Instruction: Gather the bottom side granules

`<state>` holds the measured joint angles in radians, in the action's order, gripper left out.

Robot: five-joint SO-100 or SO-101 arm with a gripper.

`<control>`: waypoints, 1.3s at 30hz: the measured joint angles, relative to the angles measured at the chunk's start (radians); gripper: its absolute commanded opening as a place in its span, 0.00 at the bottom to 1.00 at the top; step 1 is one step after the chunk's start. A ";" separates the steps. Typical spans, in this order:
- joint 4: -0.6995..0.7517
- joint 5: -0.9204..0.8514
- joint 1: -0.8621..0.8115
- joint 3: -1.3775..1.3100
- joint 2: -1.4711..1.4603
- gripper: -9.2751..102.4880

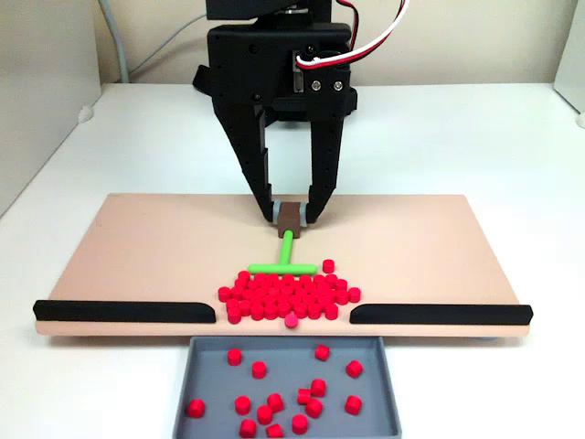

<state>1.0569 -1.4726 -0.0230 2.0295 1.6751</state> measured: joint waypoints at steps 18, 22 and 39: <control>0.290 -0.008 0.023 -0.028 0.278 0.08; 0.316 -0.009 0.041 -0.015 0.298 0.08; 0.316 -0.021 0.035 -0.015 0.295 0.08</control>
<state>1.3729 -1.4941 0.0123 2.0141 1.9696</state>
